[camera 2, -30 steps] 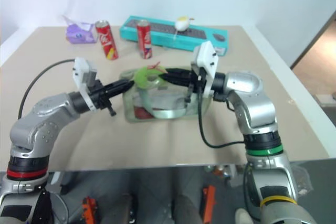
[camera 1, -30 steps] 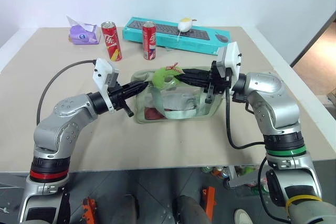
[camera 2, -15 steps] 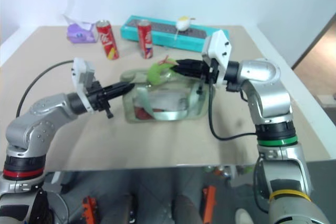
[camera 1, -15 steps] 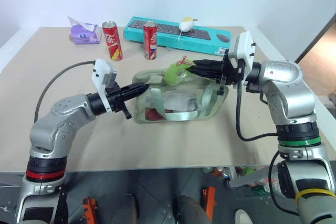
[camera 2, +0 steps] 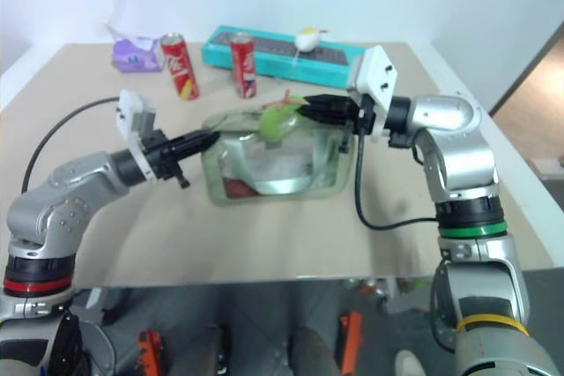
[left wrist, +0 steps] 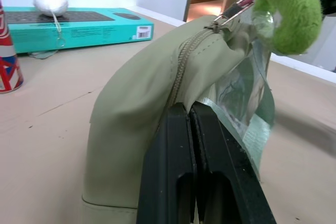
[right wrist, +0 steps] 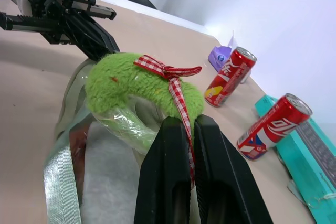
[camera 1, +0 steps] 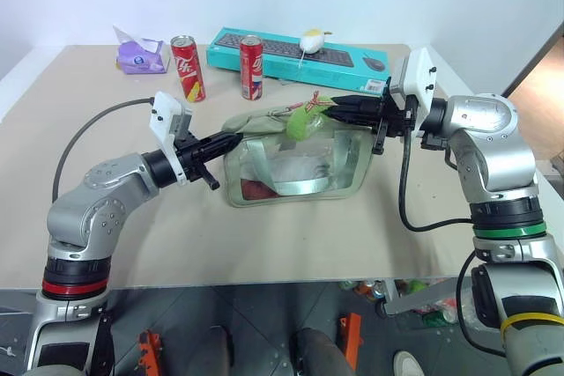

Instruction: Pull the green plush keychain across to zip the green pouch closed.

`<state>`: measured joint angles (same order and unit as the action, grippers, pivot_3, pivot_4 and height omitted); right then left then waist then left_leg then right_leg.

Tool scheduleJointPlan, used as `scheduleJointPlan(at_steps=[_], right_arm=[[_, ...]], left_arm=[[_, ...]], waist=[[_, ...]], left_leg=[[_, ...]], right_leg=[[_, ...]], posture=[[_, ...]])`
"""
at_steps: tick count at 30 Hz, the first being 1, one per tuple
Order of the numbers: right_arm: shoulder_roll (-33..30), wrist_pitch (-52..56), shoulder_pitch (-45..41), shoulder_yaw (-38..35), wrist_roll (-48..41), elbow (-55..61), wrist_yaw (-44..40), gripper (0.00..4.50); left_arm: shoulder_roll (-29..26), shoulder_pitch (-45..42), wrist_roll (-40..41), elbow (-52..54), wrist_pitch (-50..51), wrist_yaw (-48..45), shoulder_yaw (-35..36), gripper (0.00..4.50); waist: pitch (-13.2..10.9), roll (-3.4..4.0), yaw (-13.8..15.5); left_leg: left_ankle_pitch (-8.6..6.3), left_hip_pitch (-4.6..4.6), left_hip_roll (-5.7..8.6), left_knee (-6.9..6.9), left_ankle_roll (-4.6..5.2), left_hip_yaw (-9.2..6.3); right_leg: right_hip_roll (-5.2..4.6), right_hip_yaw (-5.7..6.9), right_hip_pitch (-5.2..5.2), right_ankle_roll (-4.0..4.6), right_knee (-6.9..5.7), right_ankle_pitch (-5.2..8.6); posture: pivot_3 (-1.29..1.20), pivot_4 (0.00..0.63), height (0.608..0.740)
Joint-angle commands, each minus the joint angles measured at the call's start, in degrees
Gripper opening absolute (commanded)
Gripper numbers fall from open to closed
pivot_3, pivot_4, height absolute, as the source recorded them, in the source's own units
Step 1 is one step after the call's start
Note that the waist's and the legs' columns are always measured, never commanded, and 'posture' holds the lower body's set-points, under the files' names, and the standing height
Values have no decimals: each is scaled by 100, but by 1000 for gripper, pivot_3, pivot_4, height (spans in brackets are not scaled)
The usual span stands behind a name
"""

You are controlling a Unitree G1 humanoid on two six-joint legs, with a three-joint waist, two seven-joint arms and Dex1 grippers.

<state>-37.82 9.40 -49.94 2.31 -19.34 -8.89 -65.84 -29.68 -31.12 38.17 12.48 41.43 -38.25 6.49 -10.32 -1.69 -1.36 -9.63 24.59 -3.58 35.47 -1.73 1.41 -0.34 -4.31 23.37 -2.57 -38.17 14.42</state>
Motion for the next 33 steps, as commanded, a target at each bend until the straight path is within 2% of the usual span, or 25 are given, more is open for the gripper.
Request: scheduleJointPlan(at_steps=[1,14,24,33], right_arm=[[-181,-160,-229,-327,14,-36,67,77],[-407,-631,-537,-318,262,-785,-18,77],[-490,-798,-634,-286,286,-1041,-155,77],[-846,-1076,-553,-410,433,-1438,-176,77]], left_arm=[[2,-90,-20,-7,-44,-24,7,0],[-115,98,523,449,198,-555,12,0],[-153,49,347,302,126,-390,-7,0],[-232,82,273,281,75,-426,66,0]], waist=[[0,0,0],[-1,1,1],[-1,1,1],[-2,2,-1]], left_leg=[[0,0,0,0,0,0],[0,1,0,0,0,0],[0,2,1,-1,0,0],[0,3,1,-1,0,1]], right_leg=[[0,0,0,0,0,0],[-1,0,1,-1,1,1],[-1,0,2,2,2,1],[-2,0,3,3,2,1]], posture=[[0,150,740],[0,150,740],[0,150,740],[0,150,740]])
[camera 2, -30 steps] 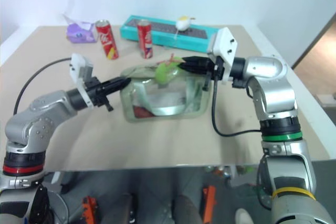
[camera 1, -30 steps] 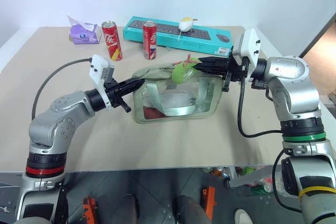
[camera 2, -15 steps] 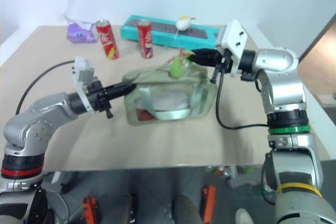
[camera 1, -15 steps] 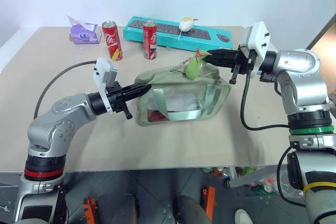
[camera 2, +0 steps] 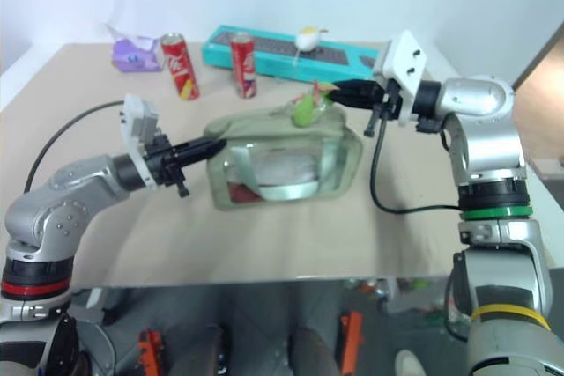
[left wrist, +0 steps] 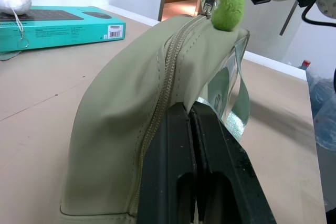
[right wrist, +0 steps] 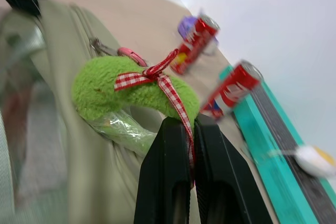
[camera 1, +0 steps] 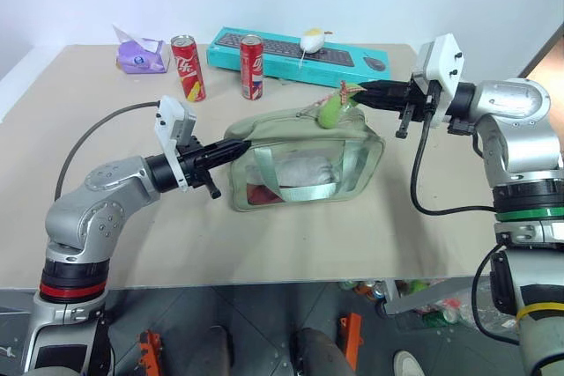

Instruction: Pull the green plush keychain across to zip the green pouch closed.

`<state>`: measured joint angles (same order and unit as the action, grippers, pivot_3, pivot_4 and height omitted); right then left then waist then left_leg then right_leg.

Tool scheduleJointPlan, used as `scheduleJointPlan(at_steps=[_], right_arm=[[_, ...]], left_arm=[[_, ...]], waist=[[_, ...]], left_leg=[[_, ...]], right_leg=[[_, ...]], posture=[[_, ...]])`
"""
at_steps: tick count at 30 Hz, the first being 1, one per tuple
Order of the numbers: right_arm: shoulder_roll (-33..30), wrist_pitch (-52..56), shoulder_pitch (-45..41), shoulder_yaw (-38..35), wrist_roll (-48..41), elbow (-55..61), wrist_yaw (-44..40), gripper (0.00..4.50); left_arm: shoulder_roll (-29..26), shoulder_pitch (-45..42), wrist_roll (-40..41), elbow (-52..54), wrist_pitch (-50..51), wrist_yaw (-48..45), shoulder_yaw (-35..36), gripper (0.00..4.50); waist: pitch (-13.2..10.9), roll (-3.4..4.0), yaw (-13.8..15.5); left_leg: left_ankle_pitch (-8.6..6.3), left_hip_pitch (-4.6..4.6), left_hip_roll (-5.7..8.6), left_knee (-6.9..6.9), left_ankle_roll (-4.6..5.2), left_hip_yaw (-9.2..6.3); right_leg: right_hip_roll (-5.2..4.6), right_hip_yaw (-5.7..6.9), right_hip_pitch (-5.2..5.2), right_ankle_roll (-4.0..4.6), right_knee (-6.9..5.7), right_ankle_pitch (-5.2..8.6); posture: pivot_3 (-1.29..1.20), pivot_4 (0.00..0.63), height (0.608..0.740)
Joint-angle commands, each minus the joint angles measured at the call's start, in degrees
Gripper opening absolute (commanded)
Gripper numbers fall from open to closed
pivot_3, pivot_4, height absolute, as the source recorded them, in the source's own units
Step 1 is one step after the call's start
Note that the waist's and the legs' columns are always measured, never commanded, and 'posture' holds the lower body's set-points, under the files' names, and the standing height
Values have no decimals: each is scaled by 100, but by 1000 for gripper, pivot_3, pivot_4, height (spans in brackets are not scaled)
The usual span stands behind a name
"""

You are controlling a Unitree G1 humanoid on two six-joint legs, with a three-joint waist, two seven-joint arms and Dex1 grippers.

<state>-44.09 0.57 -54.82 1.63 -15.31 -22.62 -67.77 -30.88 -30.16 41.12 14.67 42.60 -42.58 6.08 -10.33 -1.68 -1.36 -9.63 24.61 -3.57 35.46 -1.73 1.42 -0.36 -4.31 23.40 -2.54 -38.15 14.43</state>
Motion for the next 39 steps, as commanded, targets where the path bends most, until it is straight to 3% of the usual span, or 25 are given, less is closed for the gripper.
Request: scheduleJointPlan(at_steps=[1,19,24,29,39], right_arm=[[-262,-227,-51,-360,42,-124,21,77],[-964,-1344,103,-437,785,-1991,363,77],[-748,-1466,568,-430,826,-2107,626,77],[-328,-1407,1321,-272,874,-1471,922,77],[215,-1642,1979,119,1383,-1389,1226,77]], left_arm=[[-120,-9,-25,66,-42,4,106,0],[-97,144,0,214,-70,86,160,0],[-65,188,-135,223,-220,191,127,0],[31,131,-207,203,-346,334,125,0],[104,44,-268,146,-404,409,126,0]], waist=[[0,0,-1],[-1,1,-13],[0,1,-22],[0,1,-25],[0,3,-69]], left_leg=[[0,0,0,0,0,0],[0,-3,2,-2,0,3],[0,-4,2,-2,0,3],[0,-7,2,-1,0,2],[4,-12,2,5,-6,3]], right_leg=[[0,0,0,1,0,0],[-1,-3,0,3,0,1],[-2,-3,-3,5,-1,-1],[0,-4,-5,4,-2,-1],[1,-7,-11,-11,-4,-6]], posture=[[0,150,740],[0,150,740],[0,150,740],[0,150,740],[0,150,740]])
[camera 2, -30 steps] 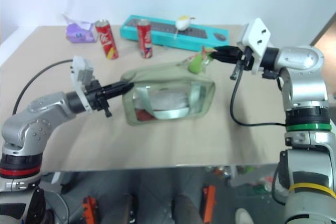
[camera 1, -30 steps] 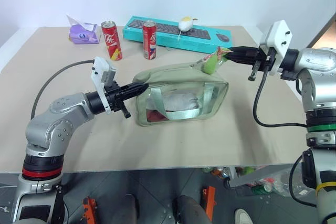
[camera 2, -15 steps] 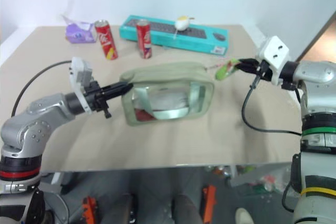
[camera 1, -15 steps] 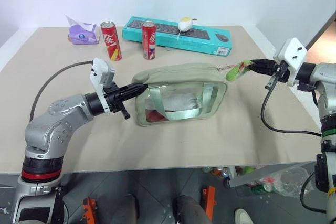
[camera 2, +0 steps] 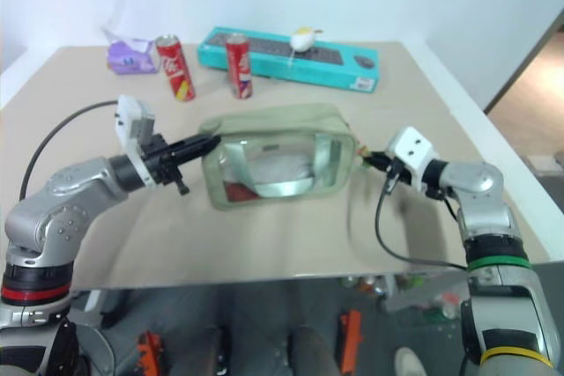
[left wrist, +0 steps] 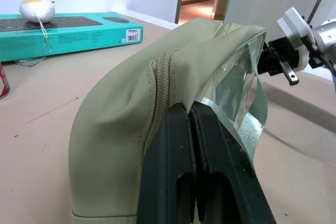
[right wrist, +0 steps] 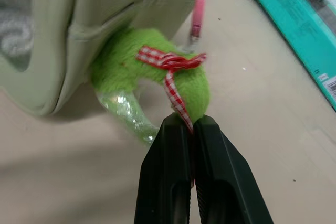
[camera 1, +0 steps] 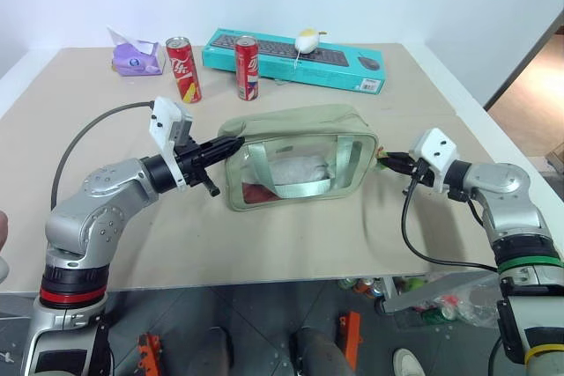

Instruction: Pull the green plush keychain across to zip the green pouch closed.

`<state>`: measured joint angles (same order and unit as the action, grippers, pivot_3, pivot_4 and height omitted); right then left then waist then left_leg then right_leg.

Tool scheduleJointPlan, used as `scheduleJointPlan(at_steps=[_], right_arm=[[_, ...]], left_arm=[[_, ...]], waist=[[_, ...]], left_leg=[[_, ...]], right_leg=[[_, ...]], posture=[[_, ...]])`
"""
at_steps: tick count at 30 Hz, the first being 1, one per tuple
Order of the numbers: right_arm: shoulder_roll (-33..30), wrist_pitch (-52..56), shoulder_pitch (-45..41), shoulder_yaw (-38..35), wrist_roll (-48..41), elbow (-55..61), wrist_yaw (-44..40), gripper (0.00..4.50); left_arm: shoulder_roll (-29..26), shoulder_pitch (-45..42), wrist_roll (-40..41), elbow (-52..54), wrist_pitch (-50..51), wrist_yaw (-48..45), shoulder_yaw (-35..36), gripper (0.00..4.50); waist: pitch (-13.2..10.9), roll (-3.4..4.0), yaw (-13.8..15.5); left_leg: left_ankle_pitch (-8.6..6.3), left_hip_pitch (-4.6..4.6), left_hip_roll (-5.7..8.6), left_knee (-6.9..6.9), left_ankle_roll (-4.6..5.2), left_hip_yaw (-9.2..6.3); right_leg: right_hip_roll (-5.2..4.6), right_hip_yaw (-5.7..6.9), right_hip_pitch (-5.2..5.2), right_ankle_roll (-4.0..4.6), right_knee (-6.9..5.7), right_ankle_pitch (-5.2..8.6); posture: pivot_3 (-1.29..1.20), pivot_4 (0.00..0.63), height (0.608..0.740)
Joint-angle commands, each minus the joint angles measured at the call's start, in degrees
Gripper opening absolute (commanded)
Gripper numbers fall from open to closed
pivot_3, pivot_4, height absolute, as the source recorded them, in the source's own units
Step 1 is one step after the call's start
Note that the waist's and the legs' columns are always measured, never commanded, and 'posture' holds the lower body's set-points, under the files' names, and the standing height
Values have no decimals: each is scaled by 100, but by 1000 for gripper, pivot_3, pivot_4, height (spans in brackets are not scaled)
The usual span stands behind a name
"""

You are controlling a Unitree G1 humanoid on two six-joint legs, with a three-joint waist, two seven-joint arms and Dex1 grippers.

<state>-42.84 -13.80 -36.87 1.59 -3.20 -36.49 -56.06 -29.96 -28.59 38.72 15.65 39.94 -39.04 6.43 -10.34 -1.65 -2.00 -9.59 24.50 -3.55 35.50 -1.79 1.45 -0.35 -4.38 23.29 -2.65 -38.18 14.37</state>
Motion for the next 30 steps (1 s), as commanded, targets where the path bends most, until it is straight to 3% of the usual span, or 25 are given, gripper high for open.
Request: scheduleJointPlan(at_steps=[1,6,11,12,19,23,24,27,30], right_arm=[[113,-256,193,152,222,-50,82,77],[228,-319,142,92,178,-135,136,77],[269,663,-9,-645,-874,465,37,77],[237,929,0,-768,-1072,684,-3,332],[-53,2578,425,-1559,-2173,2545,103,2748],[-320,3266,856,-1993,-2524,3441,311,4089],[-376,3413,998,-2118,-2611,3648,364,4434],[-468,3810,1461,-2447,-2867,4232,507,4491],[-486,4155,1965,-2645,-3072,4766,594,4491]], left_arm=[[19,-111,-33,45,-143,52,82,0],[67,-82,-8,34,-119,61,62,0],[36,-22,310,13,133,-78,193,0],[33,-33,375,9,182,-88,226,597],[10,-159,737,-46,197,32,573,2940],[-68,-280,1245,-77,397,265,1155,4294],[-103,-301,1396,-103,442,366,1351,4500],[-240,-236,1644,-177,500,662,1836,4500],[-640,328,1075,-38,210,412,1743,4500]], waist=[[0,0,-8],[1,0,-46],[0,1,-53],[0,1,-53],[0,1,-49],[0,1,-41],[0,0,-42],[0,0,-42],[1,3,-74]], left_leg=[[0,-1,0,0,0,0],[0,-7,-1,0,0,0],[1,-7,0,0,-1,0],[2,-5,0,0,-1,0],[0,-2,-1,-6,-1,-4],[0,2,-1,-4,0,-5],[0,3,0,-4,0,-4],[0,3,-1,-4,0,-5],[-1,0,-1,-6,0,-4]], right_leg=[[1,0,0,0,0,0],[2,-2,-6,1,0,0],[1,-2,-6,-2,-1,-3],[1,-2,-6,-3,-1,-3],[2,2,-3,2,0,2],[0,2,0,-3,0,5],[0,2,1,-4,0,5],[0,2,1,-4,0,6],[2,1,1,-3,0,6]], posture=[[0,150,740],[0,150,740],[0,150,740],[0,150,740],[0,150,740],[0,150,740],[0,150,740],[0,150,740],[0,150,740]])
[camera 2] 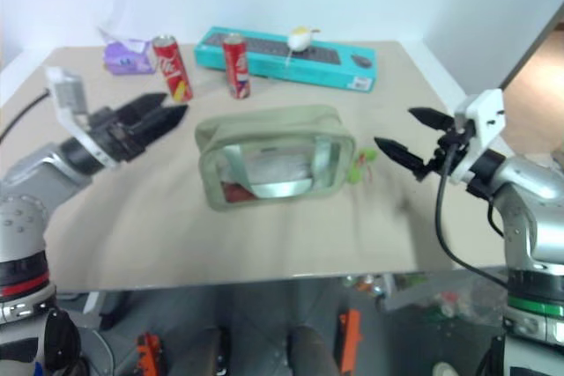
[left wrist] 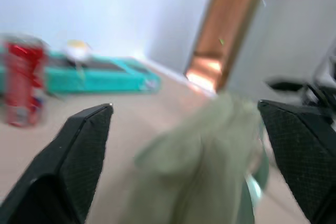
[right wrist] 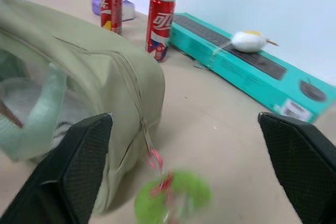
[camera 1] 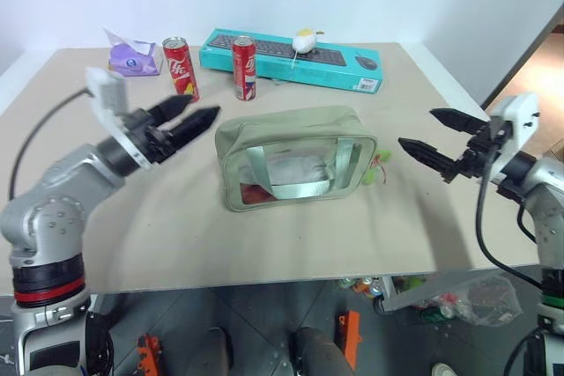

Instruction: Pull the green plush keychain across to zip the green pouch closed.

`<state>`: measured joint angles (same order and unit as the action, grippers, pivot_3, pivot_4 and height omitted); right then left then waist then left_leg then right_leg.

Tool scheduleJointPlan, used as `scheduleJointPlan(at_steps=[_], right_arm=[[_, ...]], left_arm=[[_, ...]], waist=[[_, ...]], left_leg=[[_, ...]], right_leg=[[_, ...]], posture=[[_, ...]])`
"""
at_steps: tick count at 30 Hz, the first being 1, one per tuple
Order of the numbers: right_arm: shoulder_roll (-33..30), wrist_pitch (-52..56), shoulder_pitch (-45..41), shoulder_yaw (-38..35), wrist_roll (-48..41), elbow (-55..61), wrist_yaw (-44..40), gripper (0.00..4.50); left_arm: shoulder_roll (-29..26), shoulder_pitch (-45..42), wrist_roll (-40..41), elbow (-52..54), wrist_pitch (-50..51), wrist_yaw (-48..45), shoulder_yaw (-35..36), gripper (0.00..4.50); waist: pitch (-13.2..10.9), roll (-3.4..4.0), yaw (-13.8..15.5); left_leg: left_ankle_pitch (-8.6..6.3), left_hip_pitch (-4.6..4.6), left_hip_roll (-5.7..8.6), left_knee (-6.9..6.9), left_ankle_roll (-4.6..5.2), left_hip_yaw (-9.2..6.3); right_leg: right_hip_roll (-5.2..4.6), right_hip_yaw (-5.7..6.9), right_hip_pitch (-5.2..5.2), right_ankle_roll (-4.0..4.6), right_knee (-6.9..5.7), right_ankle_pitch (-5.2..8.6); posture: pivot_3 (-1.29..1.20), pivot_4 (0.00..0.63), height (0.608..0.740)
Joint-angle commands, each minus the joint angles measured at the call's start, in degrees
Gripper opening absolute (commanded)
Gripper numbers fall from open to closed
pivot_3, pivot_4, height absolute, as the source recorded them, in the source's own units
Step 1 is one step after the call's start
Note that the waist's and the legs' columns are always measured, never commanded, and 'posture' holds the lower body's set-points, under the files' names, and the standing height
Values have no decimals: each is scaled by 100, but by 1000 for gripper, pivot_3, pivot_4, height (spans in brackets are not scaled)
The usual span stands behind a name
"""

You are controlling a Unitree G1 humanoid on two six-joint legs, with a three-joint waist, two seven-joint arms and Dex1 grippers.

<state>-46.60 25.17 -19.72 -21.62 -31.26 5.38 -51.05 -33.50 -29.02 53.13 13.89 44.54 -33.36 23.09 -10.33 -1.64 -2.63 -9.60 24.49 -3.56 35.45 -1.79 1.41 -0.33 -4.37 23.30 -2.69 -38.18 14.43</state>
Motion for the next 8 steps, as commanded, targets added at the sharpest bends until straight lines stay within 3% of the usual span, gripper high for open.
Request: scheduleJointPlan(at_steps=[1,5,8], right_arm=[[-57,354,501,-371,-345,845,141,4491],[139,189,1742,-97,-214,2000,105,4491],[348,7,2107,36,-124,2219,241,4491]], left_arm=[[-364,722,-750,207,-551,-191,-49,4500],[-539,2145,-2117,779,-1506,-223,-774,4500],[-365,2715,-2222,1144,-1586,-195,-1006,4500]], waist=[[1,3,-13],[5,-1,1],[3,-4,4]], left_leg=[[-1,-9,0,-5,1,7],[-4,-13,-2,-12,-2,11],[-8,-4,-2,-10,-7,11]], right_leg=[[0,-7,-3,1,0,1],[-3,-10,-3,8,0,9],[-8,-8,4,8,0,16]], posture=[[0,150,740],[0,150,740],[0,150,740]])
